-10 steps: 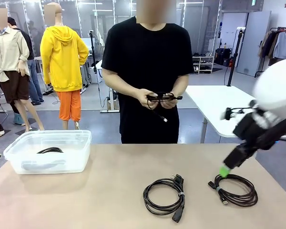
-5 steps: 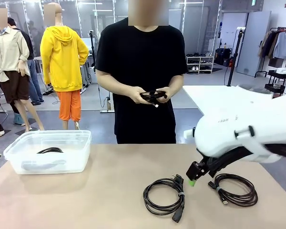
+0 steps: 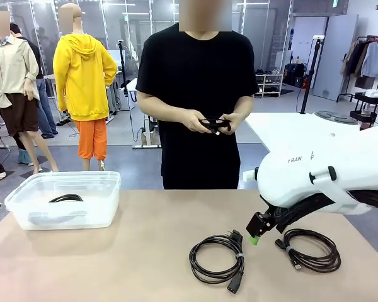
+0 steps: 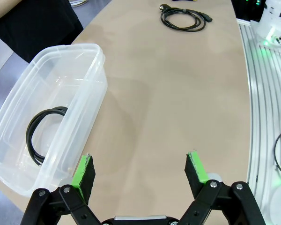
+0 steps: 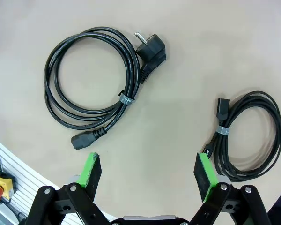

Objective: Organize and store the cables.
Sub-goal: Place the Power Cable into the Organizing box.

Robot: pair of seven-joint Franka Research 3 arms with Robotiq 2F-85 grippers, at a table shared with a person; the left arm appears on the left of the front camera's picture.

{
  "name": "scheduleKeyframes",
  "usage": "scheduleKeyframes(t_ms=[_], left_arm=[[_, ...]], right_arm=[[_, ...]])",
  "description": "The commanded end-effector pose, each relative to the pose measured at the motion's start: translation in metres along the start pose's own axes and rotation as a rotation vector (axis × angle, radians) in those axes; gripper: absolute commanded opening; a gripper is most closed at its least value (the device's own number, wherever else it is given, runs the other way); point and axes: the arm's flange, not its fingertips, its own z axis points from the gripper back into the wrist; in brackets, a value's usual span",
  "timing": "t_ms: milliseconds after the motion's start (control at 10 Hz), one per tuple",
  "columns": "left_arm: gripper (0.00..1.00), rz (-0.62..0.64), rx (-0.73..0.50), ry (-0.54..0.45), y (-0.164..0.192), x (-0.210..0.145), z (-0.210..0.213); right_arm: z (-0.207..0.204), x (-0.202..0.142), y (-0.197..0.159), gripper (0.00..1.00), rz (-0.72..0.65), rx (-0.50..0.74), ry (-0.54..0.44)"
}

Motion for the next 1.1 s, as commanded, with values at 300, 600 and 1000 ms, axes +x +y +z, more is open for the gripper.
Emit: scheduleKeyframes(t_ms=[300,600,1000], left_arm=[[0.98,0.016,0.021,-0.011,-0.002,0.002,-0.001],[0.98,0.016,0.021,-0.011,-0.002,0.002,-0.001],[0.98,0.016,0.021,-0.011,-0.002,0.002,-0.001]], right_arm=[[-0.009,0.008,0.008,1.0,-0.12,-0.056,0.081],[-0.033,0.014,0.029,1.0,-0.26,-0.053,0.158],[-0.078,0.032,0.037,1.0,-0.358,-0.134,0.143]])
